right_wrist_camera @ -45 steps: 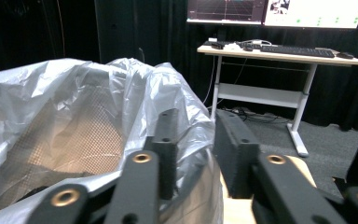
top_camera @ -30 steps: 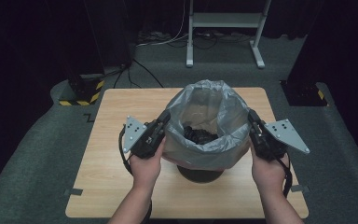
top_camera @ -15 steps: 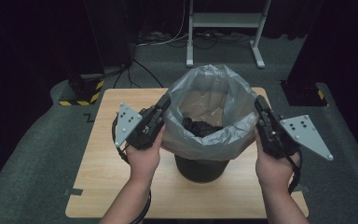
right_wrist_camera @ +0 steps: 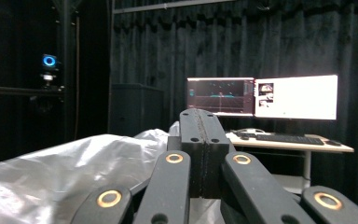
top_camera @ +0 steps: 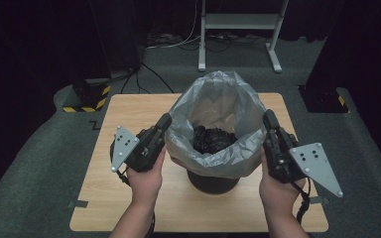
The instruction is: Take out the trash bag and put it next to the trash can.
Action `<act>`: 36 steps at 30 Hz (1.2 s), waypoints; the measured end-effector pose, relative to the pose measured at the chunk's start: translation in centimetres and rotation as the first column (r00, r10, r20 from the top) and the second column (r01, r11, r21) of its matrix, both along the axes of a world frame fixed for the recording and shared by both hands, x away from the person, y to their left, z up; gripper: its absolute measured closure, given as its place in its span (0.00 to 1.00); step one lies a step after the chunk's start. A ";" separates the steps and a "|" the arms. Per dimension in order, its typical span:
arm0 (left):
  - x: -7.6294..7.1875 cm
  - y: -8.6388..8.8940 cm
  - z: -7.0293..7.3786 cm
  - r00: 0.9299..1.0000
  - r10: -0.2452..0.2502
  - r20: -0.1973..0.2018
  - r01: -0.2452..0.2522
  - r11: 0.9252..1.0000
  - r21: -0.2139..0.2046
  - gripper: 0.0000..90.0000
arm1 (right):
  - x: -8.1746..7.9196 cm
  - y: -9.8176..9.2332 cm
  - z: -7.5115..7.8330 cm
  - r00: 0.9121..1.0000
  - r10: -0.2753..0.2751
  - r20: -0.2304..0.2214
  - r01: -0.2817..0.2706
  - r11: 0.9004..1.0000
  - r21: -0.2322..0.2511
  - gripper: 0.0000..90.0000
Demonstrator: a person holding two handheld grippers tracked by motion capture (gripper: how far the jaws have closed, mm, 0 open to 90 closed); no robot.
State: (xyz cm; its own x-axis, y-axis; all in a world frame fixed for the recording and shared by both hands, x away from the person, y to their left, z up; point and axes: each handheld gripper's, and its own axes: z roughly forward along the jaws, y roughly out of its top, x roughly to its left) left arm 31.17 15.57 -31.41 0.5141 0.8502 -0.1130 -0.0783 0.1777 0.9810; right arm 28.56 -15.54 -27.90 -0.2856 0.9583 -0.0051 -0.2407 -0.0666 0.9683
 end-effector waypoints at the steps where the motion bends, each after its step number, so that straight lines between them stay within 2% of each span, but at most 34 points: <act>1: 0.1 0.1 -0.2 1.000 -0.001 -0.004 0.001 1.000 -0.001 1.00 | -0.3 0.7 -0.1 1.000 0.011 0.012 -0.011 1.000 -0.004 1.00; 3: 0.2 0.2 -0.4 1.000 -0.004 -0.011 0.004 1.000 0.000 1.00 | -0.4 1.2 -0.2 1.000 0.020 0.015 -0.019 1.000 -0.004 1.00; 8: 0.3 0.1 -0.7 1.000 -0.014 -0.021 0.014 1.000 0.012 1.00 | -1.3 4.2 -0.3 0.997 0.058 0.044 -0.056 0.998 -0.029 1.00; 10: 0.3 0.1 -0.8 1.000 -0.016 -0.021 0.016 1.000 0.015 1.00 | -1.5 5.6 -0.5 0.996 0.074 0.052 -0.072 0.996 -0.049 1.00; 11: 0.2 0.0 -0.8 1.000 -0.019 -0.025 0.019 1.000 0.011 1.00 | -1.6 7.1 -0.8 0.994 0.094 0.057 -0.090 0.993 -0.073 1.00; 12: 0.2 0.0 -0.9 0.999 -0.019 -0.026 0.019 1.000 0.010 1.00 | -1.6 7.1 -0.8 0.994 0.094 0.057 -0.090 0.993 -0.073 1.00; 18: 0.2 0.2 -1.1 0.999 -0.025 -0.037 0.025 1.000 0.013 1.00 | -1.6 10.4 -2.1 0.990 0.132 0.054 -0.124 0.984 -0.131 1.00; 26: 0.2 0.6 -1.4 0.997 -0.052 -0.060 0.053 0.999 0.007 0.99 | -1.5 13.7 -4.5 0.985 0.174 0.015 -0.166 0.961 -0.220 1.00; 33: 0.2 1.0 -1.1 0.992 -0.090 -0.088 0.090 0.996 0.004 0.99 | -1.5 15.3 -6.5 0.974 0.219 -0.051 -0.225 0.939 -0.259 1.00; 36: 0.2 1.0 -0.8 0.989 -0.105 -0.105 0.107 0.994 0.010 0.99 | -1.3 15.4 -7.0 0.972 0.224 -0.075 -0.236 0.938 -0.256 1.00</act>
